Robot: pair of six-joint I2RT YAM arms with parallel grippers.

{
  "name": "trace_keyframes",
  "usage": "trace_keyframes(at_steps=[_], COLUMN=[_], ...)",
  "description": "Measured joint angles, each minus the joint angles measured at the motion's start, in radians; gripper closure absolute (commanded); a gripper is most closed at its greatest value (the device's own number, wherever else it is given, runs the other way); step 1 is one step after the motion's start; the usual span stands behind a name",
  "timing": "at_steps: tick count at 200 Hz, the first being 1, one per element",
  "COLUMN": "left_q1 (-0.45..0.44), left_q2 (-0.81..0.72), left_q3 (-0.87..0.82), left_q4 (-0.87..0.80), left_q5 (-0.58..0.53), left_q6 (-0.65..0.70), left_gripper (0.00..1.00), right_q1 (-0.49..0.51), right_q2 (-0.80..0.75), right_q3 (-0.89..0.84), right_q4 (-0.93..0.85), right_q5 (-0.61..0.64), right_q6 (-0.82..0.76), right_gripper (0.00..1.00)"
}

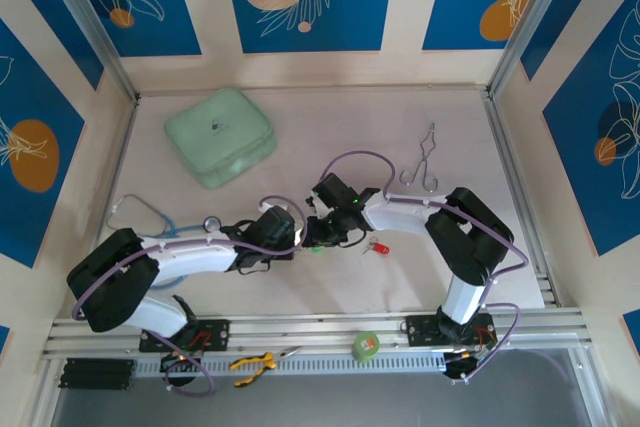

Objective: Put the keys on the keyring

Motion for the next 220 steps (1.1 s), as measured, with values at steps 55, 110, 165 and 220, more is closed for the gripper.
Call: trace_keyframes(at_steps=[55,110,165,220], left_q1=[0.000,0.000,0.000,0.000], left_q2=[0.000,0.000,-0.001,-0.007], left_q3=[-0.003,-0.006,-0.009,-0.013], left_q4=[0.005,0.019,0.022,0.023], left_q5=[0.000,0.000,0.000,0.000], left_q6=[0.000,0.000,0.000,0.000], left_gripper=[1.00,1.00,1.00,1.00], right_q1=[0.029,0.058,0.093,0.096], right_q2=[-0.035,-0.021,0.056,0.094], right_q3=[0.000,0.061,0.149,0.171], right_q4=[-0.034,-0.142,-0.198,-0.237], right_q5=[0.093,0.193,0.226,0.272], right_q6=[-0.024,-0.094,-0.128,-0.132], right_gripper=[0.72,0.68,0.65,0.72])
